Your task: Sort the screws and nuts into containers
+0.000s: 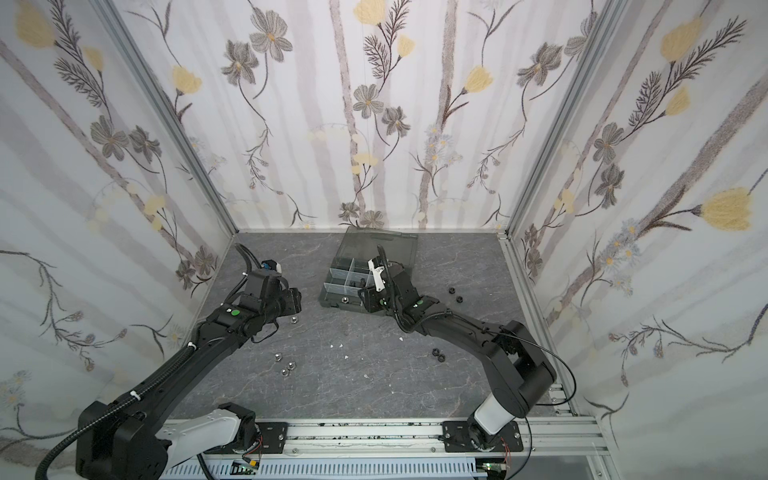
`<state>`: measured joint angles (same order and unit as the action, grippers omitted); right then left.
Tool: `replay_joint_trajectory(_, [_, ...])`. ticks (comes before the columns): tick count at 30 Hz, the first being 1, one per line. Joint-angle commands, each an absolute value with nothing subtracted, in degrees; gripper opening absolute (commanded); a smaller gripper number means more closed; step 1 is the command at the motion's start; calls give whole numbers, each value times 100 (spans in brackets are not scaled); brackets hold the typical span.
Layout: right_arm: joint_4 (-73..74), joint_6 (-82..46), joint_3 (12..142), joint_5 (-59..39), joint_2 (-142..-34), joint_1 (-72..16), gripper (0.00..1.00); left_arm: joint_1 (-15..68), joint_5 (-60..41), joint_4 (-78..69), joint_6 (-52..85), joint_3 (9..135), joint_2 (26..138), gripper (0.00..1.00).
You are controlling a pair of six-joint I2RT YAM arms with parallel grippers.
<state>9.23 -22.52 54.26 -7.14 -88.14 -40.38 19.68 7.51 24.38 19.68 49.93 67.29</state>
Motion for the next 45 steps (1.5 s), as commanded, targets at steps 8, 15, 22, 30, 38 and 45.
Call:
replay_joint_trajectory(8, [2441,-2796,3787,-853,-7731,-3999,48,1599,536,2778,1986,5197,7612,60])
replay_joint_trajectory(15, [3159,-3067,2976,-837,-7476,-4000,48,1549,488,2777,2028,5283,8377,54])
replay_joint_trajectory(22, [3350,-3085,2821,-912,-7567,-3999,48,1545,562,2744,2052,5412,9060,50])
replay_joint_trajectory(30, [3337,-3076,2777,-971,-7533,-3990,49,1491,583,2649,2074,5500,9541,49])
replay_joint_trajectory(38, [3293,-3055,2778,-984,-7541,-3934,50,1490,510,2592,2074,5631,9958,44])
replay_joint_trajectory(45, [3284,-3023,2769,-984,-7543,-3876,50,1488,514,2632,2065,5617,9986,36])
